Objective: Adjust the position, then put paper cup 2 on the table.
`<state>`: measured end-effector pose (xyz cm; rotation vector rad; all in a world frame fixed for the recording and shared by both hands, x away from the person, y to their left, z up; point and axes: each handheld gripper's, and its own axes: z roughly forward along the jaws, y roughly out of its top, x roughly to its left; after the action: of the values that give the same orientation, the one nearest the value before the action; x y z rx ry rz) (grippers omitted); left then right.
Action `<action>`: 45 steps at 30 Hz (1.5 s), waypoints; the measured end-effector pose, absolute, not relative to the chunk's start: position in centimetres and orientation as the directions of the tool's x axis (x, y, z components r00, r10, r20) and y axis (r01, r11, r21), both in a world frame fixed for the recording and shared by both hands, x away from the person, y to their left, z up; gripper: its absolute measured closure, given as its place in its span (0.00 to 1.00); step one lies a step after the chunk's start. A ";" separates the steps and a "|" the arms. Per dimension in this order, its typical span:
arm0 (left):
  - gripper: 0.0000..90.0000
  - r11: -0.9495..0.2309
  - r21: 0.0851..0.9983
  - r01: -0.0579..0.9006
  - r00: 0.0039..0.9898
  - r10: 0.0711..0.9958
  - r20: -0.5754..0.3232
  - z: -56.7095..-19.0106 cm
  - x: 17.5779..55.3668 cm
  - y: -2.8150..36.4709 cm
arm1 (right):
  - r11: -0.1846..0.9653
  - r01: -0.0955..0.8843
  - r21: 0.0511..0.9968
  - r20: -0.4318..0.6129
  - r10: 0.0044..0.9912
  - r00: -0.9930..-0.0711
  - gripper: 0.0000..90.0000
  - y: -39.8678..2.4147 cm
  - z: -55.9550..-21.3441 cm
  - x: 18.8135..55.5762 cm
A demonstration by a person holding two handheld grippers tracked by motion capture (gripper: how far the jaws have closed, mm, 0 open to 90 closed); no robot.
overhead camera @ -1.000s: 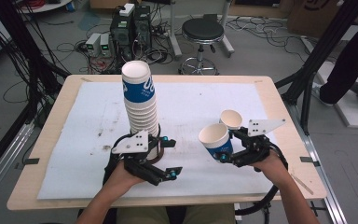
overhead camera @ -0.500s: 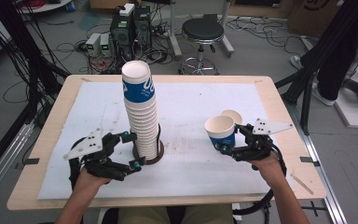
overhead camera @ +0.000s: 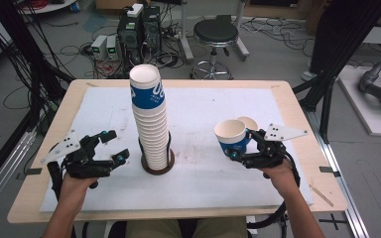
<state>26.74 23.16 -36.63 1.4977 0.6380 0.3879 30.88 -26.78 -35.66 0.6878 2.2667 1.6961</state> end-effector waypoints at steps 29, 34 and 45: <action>0.18 0.075 0.987 0.141 0.704 0.693 -0.153 -37.6 27.1 25.1 | 0.179 0.218 0.959 0.069 0.600 -0.797 0.28 -23.2 -35.9 33.1; 0.18 0.075 0.987 0.145 0.697 0.700 -0.155 -37.7 27.1 25.1 | 0.174 0.237 0.956 0.076 0.633 -0.770 0.27 -22.5 -36.6 33.5; 0.18 0.084 0.986 0.144 0.691 0.705 -0.161 -37.8 27.0 25.4 | 0.147 0.274 0.950 0.093 0.707 -0.701 0.27 -21.2 -39.8 34.0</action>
<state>27.04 25.40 -37.84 1.4551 0.7479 0.4822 34.01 -21.19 -39.80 0.9393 2.0547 1.5734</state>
